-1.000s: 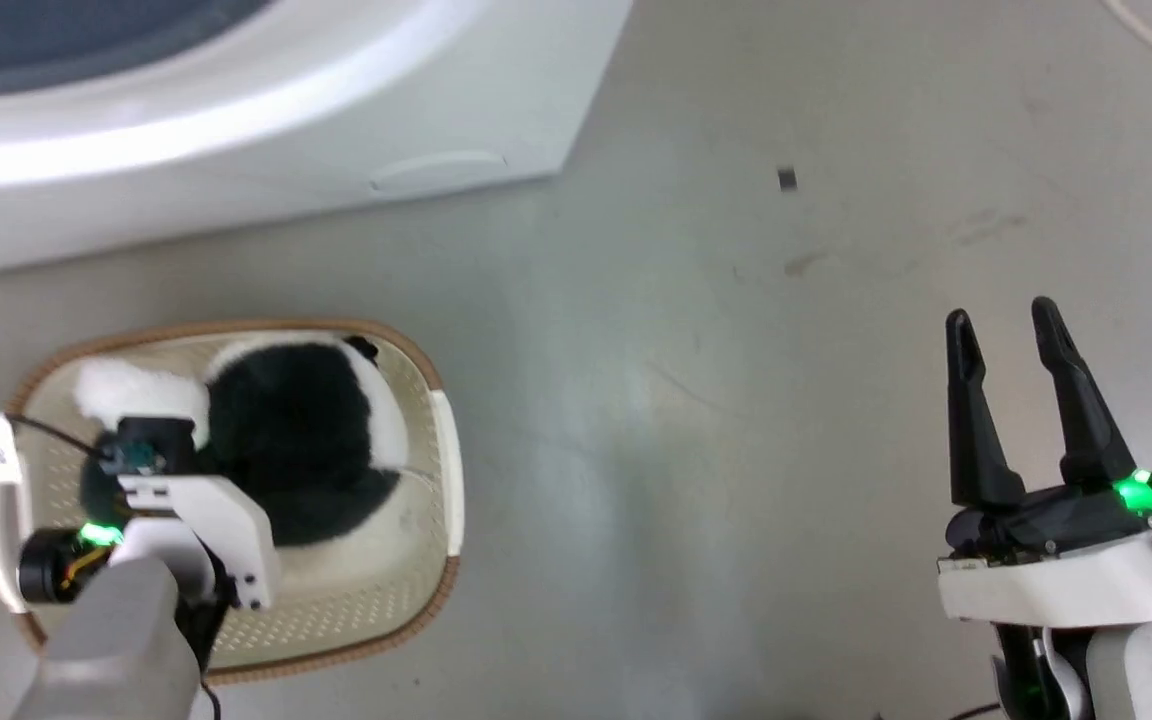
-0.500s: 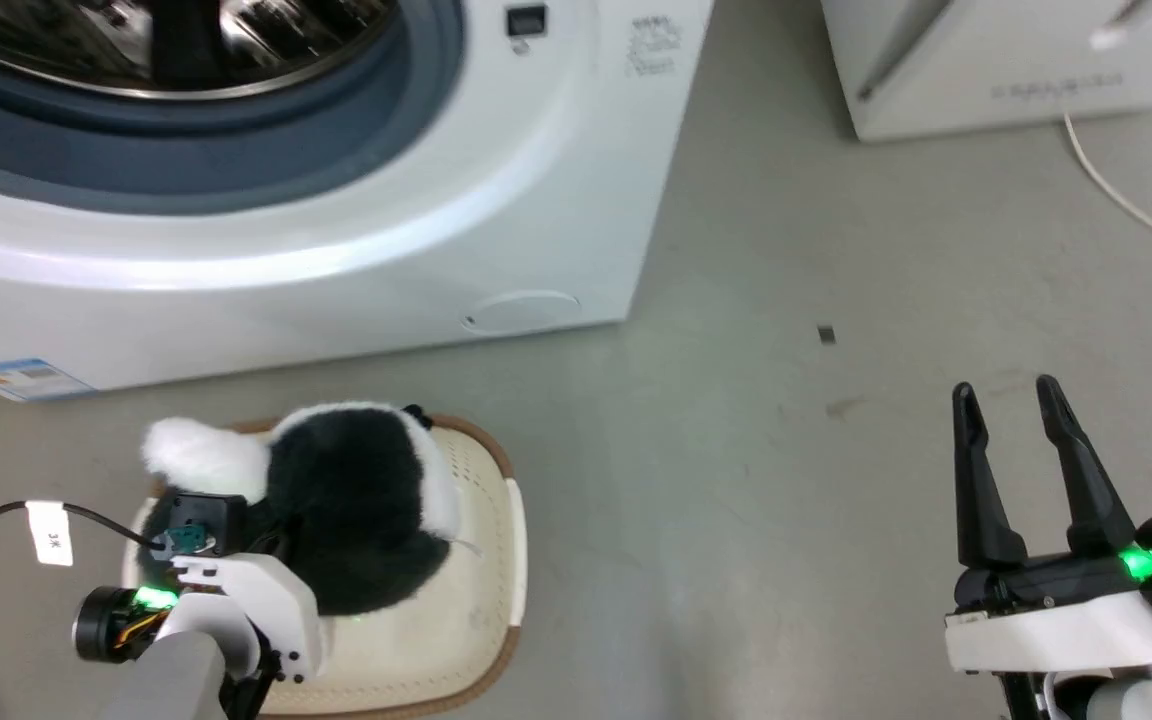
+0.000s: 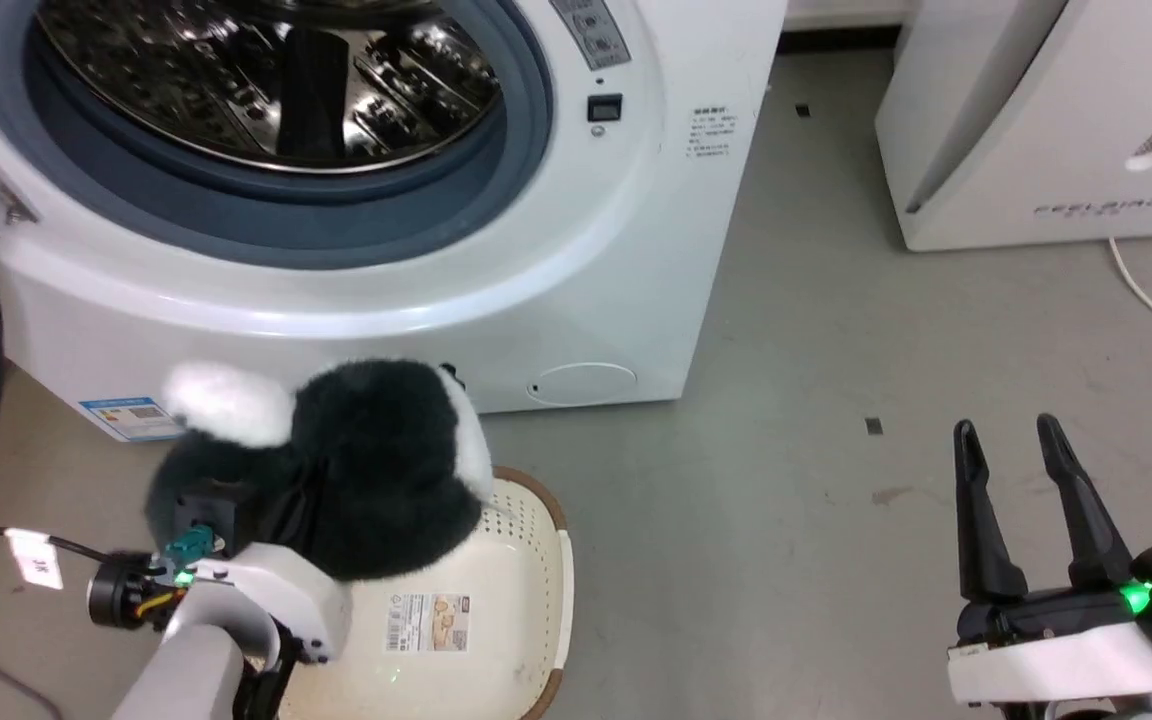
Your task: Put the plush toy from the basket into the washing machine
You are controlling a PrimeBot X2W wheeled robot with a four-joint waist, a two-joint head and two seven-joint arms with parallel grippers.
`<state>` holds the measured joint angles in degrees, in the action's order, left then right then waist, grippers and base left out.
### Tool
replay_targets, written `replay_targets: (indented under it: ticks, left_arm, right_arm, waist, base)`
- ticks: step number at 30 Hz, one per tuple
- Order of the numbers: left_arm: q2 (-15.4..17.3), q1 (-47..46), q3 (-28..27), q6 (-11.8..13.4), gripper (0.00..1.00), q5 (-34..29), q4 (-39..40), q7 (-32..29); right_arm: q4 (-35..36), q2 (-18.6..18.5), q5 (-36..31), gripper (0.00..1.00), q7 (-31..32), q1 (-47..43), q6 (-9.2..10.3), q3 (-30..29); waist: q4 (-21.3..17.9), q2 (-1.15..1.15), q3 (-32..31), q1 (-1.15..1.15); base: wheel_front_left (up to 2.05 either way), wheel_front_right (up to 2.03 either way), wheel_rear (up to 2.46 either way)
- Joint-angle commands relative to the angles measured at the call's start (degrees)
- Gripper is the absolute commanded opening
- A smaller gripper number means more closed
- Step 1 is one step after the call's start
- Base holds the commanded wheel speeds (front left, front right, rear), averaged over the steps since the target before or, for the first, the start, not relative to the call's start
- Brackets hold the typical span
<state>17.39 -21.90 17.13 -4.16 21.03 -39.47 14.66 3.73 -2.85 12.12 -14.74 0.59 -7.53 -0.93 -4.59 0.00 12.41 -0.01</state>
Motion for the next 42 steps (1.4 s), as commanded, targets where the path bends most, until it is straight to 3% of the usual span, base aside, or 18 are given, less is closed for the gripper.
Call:
replay_targets:
  ticks: [1,4,12,20,31,42]
  left_arm:
    - [0.31,0.51,-0.61,0.27,0.0,-0.4,1.3,0.33]
    - [0.29,2.2,-3.22,0.79,0.0,-2.06,8.69,0.33]
    - [0.16,1.9,-8.48,0.94,0.0,-3.87,19.33,0.33]
    - [2.13,-5.58,-14.5,0.24,0.0,-3.14,22.87,0.33]
    - [10.65,-25.58,-17.7,-0.83,0.0,-2.77,20.08,-3.78]
    - [20.45,-47.4,-14.07,-2.15,0.0,-7.32,12.94,-12.13]
  right_arm:
    - [-0.12,-0.03,-0.2,1.0,-0.26,-0.79,0.04,-0.04]
    - [0.11,-0.03,-0.28,1.0,-0.26,-1.15,0.04,-0.11]
    - [1.07,-0.03,-0.08,1.0,-0.26,-0.61,0.04,0.1]
    - [2.91,-0.03,1.1,1.0,-0.26,1.85,0.04,0.89]
    - [5.6,-0.03,4.06,1.0,-0.26,5.76,0.04,1.61]
    - [5.86,-0.03,7.44,1.0,-0.26,8.36,0.04,3.18]
  waist:
    - [0.21,0.0,-0.35,0.01]
    - [0.14,0.0,-0.86,0.01]
    - [-1.56,0.0,1.36,0.01]
    - [-5.53,0.0,8.31,0.01]
    - [-12.18,0.0,21.29,0.01]
    - [-16.71,0.0,31.28,0.01]
  base:
    - [0.0,0.0,0.0]
    - [0.0,0.0,0.0]
    - [0.0,0.0,0.0]
    - [0.0,0.0,0.0]
    - [0.0,0.0,0.0]
    - [0.0,0.0,0.0]
